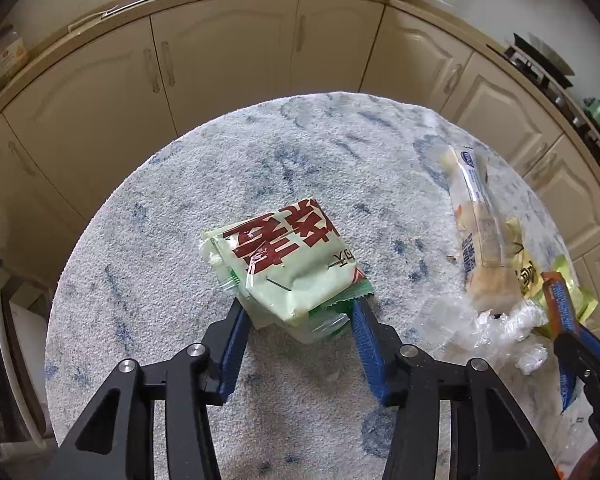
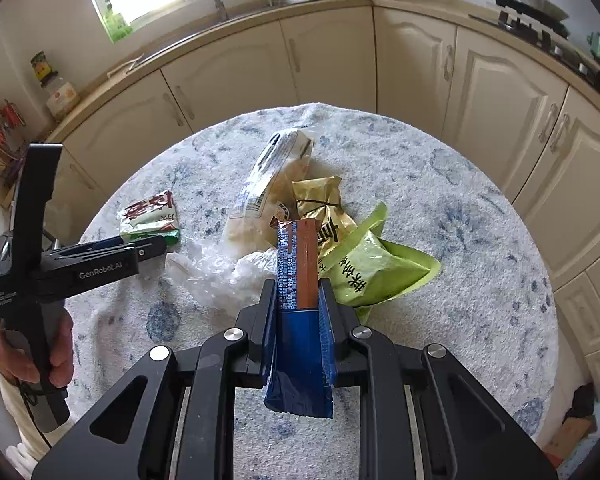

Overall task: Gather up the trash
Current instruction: 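Grasp the blue-and-brown bar wrapper with the right gripper while the left grasps the green packet, then carry the bar wrapper and green packet over the blue bin with both grippers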

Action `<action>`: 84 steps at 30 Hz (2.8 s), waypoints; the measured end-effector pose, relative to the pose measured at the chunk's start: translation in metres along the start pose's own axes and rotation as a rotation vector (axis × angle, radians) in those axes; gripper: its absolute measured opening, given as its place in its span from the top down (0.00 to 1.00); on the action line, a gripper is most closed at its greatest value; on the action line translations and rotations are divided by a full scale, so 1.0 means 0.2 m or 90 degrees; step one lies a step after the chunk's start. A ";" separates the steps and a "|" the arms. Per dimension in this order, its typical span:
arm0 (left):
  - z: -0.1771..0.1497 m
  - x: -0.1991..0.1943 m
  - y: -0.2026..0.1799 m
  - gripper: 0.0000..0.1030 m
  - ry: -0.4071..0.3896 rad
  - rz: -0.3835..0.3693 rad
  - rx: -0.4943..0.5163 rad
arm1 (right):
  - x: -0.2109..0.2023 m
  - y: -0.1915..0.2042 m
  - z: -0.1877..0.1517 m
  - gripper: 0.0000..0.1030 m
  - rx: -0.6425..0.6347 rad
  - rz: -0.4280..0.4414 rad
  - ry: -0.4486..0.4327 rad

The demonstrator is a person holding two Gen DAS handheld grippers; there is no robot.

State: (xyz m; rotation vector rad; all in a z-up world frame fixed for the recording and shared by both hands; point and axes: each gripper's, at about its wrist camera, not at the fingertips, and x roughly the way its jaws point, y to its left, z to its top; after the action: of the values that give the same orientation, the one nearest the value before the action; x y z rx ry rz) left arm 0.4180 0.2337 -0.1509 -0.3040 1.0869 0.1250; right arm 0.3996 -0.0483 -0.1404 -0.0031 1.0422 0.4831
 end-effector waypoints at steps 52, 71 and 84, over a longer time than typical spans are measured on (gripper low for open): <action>-1.03 -0.58 -1.42 0.62 0.015 -0.172 0.357 | -0.93 -0.92 -1.07 0.81 0.291 -0.163 -0.074; -1.42 -0.13 -2.50 0.59 0.130 -0.196 0.557 | -1.15 -1.57 -1.69 0.82 0.513 -0.242 -0.066; -1.50 0.20 -2.71 0.27 0.144 -0.117 0.595 | -1.08 -1.69 -1.92 0.81 0.573 -0.254 -0.008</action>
State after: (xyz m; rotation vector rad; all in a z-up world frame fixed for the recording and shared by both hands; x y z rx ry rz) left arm 0.3151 -0.3749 -0.2165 0.4346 1.2199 -0.5854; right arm 0.1234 -0.5205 -0.2342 0.5792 1.1369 -0.3711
